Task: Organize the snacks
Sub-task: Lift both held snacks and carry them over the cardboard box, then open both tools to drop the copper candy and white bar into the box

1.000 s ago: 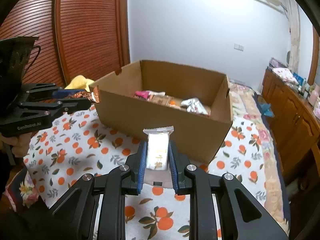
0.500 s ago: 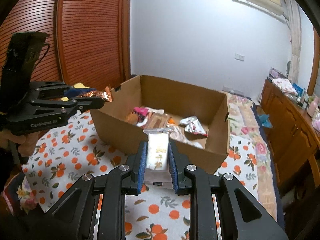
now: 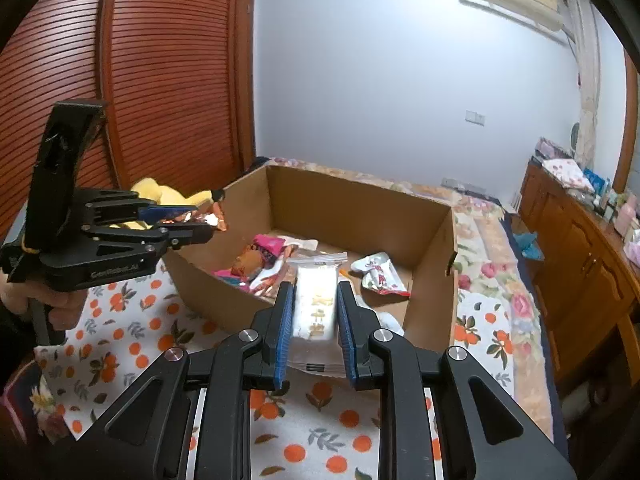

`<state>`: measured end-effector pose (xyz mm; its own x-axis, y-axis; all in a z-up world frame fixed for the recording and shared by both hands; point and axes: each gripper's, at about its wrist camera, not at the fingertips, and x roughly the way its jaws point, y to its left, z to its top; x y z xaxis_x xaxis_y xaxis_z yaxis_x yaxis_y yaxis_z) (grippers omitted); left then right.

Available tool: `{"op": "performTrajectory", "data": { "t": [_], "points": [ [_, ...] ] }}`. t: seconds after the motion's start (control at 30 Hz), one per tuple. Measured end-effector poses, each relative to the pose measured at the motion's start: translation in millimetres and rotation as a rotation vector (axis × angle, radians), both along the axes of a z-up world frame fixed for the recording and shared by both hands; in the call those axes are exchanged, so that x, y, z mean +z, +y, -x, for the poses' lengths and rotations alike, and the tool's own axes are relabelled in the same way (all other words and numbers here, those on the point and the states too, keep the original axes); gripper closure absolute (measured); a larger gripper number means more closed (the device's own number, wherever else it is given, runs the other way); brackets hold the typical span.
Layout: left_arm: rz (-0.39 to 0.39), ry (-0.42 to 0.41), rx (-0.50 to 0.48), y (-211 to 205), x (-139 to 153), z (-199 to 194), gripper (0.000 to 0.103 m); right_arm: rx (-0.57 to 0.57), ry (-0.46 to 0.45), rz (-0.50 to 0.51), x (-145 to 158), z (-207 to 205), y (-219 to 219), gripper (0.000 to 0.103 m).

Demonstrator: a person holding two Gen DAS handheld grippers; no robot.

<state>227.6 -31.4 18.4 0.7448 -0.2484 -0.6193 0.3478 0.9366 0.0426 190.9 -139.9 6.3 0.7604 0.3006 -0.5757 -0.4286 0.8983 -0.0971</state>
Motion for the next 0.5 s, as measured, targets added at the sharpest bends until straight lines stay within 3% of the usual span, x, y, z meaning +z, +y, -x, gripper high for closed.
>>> {"op": "performTrajectory", "data": {
  "t": [0.5],
  "points": [
    [-0.034,0.041,0.048,6.5,-15.3,-34.4,0.079,-0.046,0.081,-0.008,-17.1,-67.6,7.7,0.083]
  ]
}}
